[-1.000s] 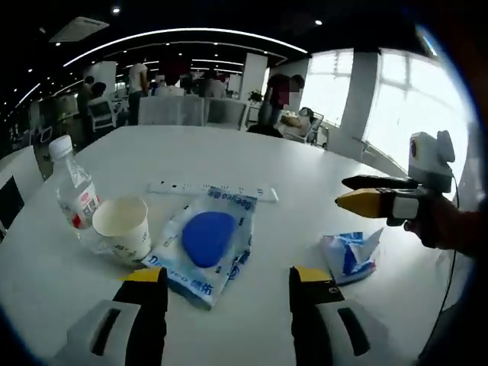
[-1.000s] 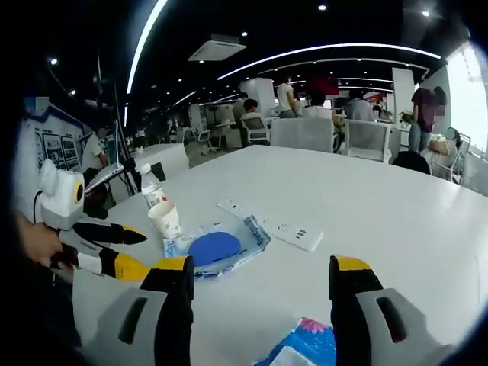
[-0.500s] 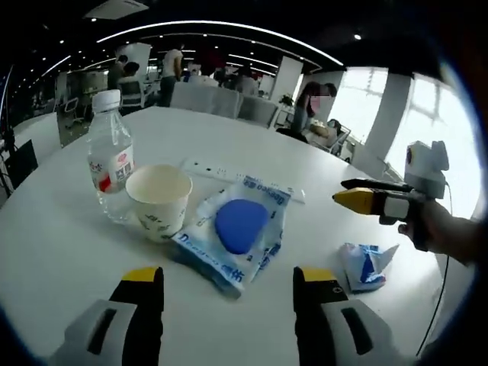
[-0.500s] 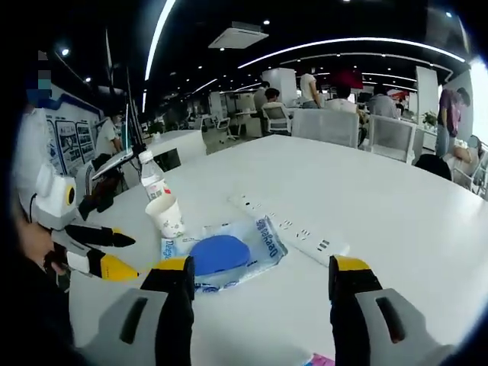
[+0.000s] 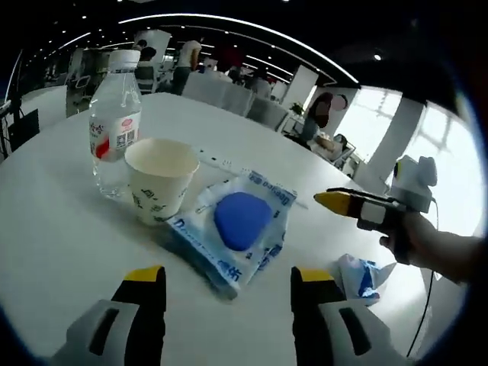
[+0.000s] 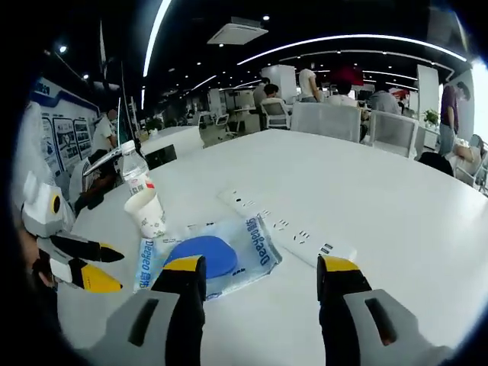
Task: Arrange the tabletop items into an orderly group along one side of the table until the central work area is clear of visible clutter.
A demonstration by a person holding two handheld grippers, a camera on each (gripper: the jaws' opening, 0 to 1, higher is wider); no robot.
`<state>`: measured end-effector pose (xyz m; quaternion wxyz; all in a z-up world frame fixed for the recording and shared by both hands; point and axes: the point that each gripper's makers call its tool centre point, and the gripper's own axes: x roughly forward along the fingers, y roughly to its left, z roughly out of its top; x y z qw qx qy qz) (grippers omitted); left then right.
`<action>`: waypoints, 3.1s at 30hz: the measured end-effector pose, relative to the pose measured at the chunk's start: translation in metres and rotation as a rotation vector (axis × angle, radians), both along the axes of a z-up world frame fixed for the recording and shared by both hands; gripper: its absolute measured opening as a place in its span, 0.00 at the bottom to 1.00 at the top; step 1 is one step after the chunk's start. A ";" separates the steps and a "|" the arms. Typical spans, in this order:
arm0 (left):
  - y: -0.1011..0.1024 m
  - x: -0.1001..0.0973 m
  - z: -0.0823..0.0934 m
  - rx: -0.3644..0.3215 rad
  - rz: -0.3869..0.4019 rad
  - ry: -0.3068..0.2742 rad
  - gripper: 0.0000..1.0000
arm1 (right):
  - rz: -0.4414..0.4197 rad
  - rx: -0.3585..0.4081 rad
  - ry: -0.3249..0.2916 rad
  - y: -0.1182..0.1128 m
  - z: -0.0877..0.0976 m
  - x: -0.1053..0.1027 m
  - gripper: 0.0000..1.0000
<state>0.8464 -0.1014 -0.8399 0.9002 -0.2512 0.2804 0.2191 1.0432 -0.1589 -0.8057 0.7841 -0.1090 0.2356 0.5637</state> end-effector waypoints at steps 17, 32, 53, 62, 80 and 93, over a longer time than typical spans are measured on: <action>-0.004 0.008 -0.019 -0.069 0.004 0.024 0.37 | -0.042 -0.002 0.051 0.024 -0.024 0.014 0.40; 0.005 0.010 -0.034 -0.089 0.020 0.053 0.18 | -0.063 -0.041 0.094 0.038 -0.056 0.017 0.23; 0.006 0.013 -0.035 -0.078 0.024 0.064 0.01 | -0.018 -0.071 0.081 0.032 -0.058 0.007 0.00; 0.000 0.014 -0.032 -0.085 0.021 0.052 0.00 | -0.015 -0.063 0.054 0.026 -0.047 0.009 0.00; -0.008 0.017 -0.003 -0.043 -0.066 0.017 0.00 | -0.062 -0.040 0.003 -0.003 -0.007 0.007 0.00; 0.008 0.020 0.005 -0.025 -0.192 0.036 0.00 | -0.154 -0.001 0.012 -0.037 0.011 -0.009 0.00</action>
